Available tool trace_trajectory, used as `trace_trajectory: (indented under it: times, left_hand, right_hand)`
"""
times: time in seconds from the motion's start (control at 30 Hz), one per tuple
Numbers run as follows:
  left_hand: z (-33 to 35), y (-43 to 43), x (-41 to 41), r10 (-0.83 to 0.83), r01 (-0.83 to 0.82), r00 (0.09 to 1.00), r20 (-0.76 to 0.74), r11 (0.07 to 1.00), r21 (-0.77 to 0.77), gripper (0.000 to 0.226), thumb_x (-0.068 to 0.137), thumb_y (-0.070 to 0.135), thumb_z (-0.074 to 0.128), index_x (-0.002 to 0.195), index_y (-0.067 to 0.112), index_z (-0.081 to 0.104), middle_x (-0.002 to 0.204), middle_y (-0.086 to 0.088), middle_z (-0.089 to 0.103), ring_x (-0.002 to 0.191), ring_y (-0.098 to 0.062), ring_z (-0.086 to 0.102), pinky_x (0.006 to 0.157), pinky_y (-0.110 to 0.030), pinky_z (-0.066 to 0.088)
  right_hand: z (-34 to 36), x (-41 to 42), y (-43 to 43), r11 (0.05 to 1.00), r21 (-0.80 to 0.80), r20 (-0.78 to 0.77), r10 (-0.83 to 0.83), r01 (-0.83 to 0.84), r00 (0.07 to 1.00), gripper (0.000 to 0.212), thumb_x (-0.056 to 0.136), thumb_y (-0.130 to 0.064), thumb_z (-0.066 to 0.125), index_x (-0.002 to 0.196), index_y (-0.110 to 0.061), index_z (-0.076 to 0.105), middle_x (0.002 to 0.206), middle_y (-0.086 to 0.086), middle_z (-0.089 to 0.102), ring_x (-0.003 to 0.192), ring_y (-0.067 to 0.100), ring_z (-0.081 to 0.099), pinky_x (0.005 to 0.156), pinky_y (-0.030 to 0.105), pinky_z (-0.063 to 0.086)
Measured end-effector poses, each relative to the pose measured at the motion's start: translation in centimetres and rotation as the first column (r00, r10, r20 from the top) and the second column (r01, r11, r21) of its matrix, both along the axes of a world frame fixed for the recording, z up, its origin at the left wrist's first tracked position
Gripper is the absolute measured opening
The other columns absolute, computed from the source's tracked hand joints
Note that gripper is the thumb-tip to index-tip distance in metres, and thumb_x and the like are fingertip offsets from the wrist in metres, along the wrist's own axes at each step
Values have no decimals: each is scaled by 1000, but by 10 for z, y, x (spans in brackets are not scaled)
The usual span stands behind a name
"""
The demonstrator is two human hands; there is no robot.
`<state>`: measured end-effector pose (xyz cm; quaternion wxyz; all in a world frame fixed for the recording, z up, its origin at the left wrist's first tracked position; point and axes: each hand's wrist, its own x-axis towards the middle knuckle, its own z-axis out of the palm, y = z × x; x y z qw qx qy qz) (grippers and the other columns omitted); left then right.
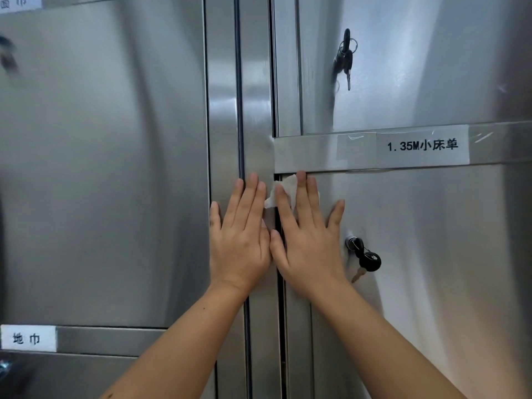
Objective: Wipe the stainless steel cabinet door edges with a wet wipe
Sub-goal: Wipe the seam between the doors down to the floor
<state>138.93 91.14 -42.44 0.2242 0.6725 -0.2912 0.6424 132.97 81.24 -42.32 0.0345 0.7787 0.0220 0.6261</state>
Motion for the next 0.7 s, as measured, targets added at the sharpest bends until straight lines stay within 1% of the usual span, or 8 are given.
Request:
trace_trajectory:
  times: [0.07, 0.13, 0.27, 0.33, 0.4, 0.53, 0.63, 0.7]
  left_hand:
    - [0, -1, 1, 1, -1, 1000, 6, 1000, -4, 55, 87, 17, 30, 141, 10, 35, 149, -4, 29, 139, -16, 22, 110, -49, 16]
    - [0, -1, 1, 1, -1, 1000, 8, 1000, -8, 54, 87, 17, 30, 141, 10, 35, 149, -4, 31, 138, -16, 22, 110, -49, 15]
    - [0, -2, 0, 3, -3, 1000, 12, 1000, -20, 55, 86, 16, 30, 140, 10, 36, 148, -4, 32, 138, -15, 24, 110, -47, 15]
    - [0, -2, 0, 7, -7, 1000, 19, 1000, -19, 55, 86, 16, 31, 140, 9, 37, 148, -4, 31, 137, -16, 25, 110, -47, 15]
    - [0, -1, 0, 11, -11, 1000, 23, 1000, -17, 55, 85, 16, 32, 139, 8, 38, 147, -5, 32, 137, -18, 27, 109, -49, 18]
    - [0, -1, 0, 15, -14, 1000, 24, 1000, -15, 55, 85, 17, 32, 139, 9, 37, 147, -5, 33, 137, -20, 28, 109, -49, 18]
    - [0, -1, -1, 10, -9, 1000, 25, 1000, -19, 55, 85, 18, 32, 139, 9, 39, 147, -6, 34, 137, -19, 27, 109, -49, 18]
    - [0, -1, -1, 9, -8, 1000, 24, 1000, -22, 55, 85, 17, 32, 139, 9, 39, 147, -5, 33, 137, -18, 27, 109, -48, 18]
  right_hand:
    - [0, 3, -2, 1000, -30, 38, -8, 10, 999, 61, 88, -33, 32, 142, -9, 21, 149, 23, 24, 138, 37, 22, 109, 60, 5]
    - [-1, 6, -5, 999, -44, 59, 8, -5, 998, 63, 87, -31, 34, 142, -4, 21, 148, 24, 25, 137, 38, 22, 110, 55, 3]
    - [0, 9, -7, 995, -93, 101, -27, 36, 995, 62, 85, -31, 37, 139, -1, 37, 146, 22, 20, 135, 37, 24, 108, 52, 9]
    - [1, 11, -8, 991, -119, 118, -51, 65, 992, 60, 86, -31, 36, 137, 1, 40, 146, 18, 19, 135, 34, 24, 108, 53, 10]
    - [1, 12, -8, 984, -140, 118, -90, 106, 989, 60, 87, -31, 34, 137, 1, 40, 148, 14, 21, 136, 31, 24, 108, 53, 11]
    - [0, 13, -9, 977, -168, 113, -115, 133, 987, 59, 89, -31, 32, 138, 0, 37, 146, 20, 33, 135, 34, 31, 107, 52, 15]
    - [0, 12, -8, 980, -166, 116, -92, 111, 989, 57, 90, -30, 32, 140, -4, 28, 146, 20, 34, 135, 34, 32, 106, 52, 19]
    - [0, 12, -7, 981, -157, 109, -97, 114, 989, 56, 90, -31, 31, 140, -4, 28, 146, 19, 34, 135, 33, 33, 107, 51, 17]
